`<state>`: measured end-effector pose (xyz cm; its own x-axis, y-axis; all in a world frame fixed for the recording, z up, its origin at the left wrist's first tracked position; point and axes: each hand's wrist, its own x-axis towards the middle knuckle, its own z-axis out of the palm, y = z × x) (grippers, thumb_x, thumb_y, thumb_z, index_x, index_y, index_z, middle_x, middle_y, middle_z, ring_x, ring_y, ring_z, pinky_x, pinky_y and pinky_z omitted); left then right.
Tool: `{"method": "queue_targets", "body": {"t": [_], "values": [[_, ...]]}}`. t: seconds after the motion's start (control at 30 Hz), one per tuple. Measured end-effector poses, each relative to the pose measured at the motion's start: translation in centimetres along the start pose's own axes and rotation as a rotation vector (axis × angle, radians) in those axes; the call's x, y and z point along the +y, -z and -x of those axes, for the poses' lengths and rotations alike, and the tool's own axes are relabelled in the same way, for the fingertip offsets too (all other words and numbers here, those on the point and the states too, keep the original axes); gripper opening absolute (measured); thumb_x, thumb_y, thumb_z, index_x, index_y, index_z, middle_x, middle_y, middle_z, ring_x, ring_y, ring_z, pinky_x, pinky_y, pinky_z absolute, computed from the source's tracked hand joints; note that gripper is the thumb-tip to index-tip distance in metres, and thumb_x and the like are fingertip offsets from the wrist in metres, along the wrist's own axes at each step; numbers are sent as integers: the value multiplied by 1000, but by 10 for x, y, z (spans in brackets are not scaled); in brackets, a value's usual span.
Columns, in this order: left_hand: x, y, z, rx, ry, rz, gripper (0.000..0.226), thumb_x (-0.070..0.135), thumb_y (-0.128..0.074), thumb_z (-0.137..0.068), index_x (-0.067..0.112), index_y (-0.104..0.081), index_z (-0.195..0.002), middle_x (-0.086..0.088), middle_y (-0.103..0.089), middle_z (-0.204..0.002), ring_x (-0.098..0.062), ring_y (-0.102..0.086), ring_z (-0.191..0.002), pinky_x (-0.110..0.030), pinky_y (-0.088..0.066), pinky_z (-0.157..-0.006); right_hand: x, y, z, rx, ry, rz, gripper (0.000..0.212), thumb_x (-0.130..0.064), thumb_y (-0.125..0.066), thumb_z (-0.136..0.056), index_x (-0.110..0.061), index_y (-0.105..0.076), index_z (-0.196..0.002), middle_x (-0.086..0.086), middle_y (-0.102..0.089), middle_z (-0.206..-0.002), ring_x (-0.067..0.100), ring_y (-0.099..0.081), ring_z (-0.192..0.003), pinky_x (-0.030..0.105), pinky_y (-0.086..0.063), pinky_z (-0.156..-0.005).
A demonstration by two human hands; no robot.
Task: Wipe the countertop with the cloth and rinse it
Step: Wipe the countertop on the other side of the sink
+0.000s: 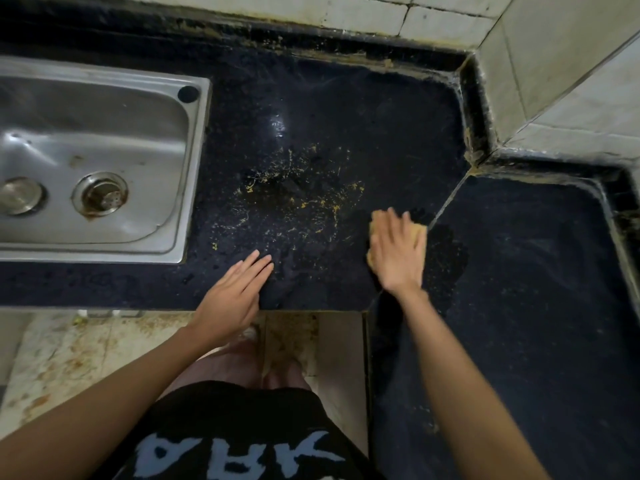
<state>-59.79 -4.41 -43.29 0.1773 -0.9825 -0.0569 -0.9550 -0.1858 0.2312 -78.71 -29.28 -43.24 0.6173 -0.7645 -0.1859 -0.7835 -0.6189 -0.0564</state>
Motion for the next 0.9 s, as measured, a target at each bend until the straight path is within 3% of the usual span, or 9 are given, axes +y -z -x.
{"method": "queue_targets", "body": {"t": [0.1,0.17,0.3,0.47,0.53,0.67,0.73,0.8,0.9], "values": [[-2,2,7,19,23,23,51,20,-31,-89,1,-46,-133,-11,-45,-140,-23,-31,-135,-28,-8,-114,7,4,-30,-6,-189,-123,54,-39,-14,-100,-19,-4,-149,-3,-1,-158,19,10,-144,48,8,-114],[-4,2,11,15,46,35,51,21,-31,-89,2,-45,-134,-10,-44,-141,-23,-30,-135,-27,-8,-115,-7,3,-30,49,-251,-151,56,-38,-17,-100,-14,-7,-149,1,1,-158,21,11,-144,47,9,-114],[-16,-4,18,-14,78,61,52,22,-29,-89,3,-42,-136,-10,-43,-142,-21,-28,-137,-26,-5,-115,-64,-7,10,52,15,-108,64,-42,-5,-94,-9,-20,-147,12,-14,-156,30,-2,-144,43,0,-114],[-21,-6,20,-26,54,60,51,22,-29,-90,3,-42,-136,-10,-41,-144,-17,-18,-139,-26,-4,-115,-94,-16,46,-37,379,-27,56,-39,-6,-99,-14,-25,-145,1,-30,-151,18,-22,-141,45,-19,-113],[-22,-7,21,-14,61,66,51,23,-29,-91,3,-41,-137,-9,-39,-145,-11,-5,-142,-26,-3,-115,-70,-9,28,-3,373,12,54,-37,-13,-98,-12,-29,-144,5,-35,-149,20,-28,-139,46,-28,-109],[-22,-8,20,-15,48,60,51,23,-29,-90,2,-42,-136,-11,-41,-144,-15,-14,-140,-28,-5,-114,-33,1,-11,-2,5,-77,58,-40,-7,-96,-17,-9,-149,0,-9,-157,17,-3,-145,40,-5,-115],[-24,-8,20,-5,44,70,52,23,-30,-90,2,-42,-136,-10,-40,-144,-13,-6,-143,-27,-5,-115,-47,-1,-8,16,-85,-107,58,-40,-7,-96,-17,-6,-149,0,-5,-158,18,1,-145,42,-1,-115],[-24,-11,20,13,51,82,52,23,-30,-90,3,-42,-136,-9,-40,-144,-8,4,-143,-28,-4,-115,-80,-9,11,4,-17,-88,57,-38,-9,-97,-14,-7,-149,5,-7,-157,23,-2,-145,48,-8,-115],[-25,-11,20,18,51,89,52,23,-31,-89,2,-42,-136,-10,-40,-144,-10,1,-143,-28,-4,-115,-128,-19,53,-45,248,-28,57,-42,-2,-98,-15,-11,-148,3,-14,-155,22,-8,-144,48,-12,-115]]}}
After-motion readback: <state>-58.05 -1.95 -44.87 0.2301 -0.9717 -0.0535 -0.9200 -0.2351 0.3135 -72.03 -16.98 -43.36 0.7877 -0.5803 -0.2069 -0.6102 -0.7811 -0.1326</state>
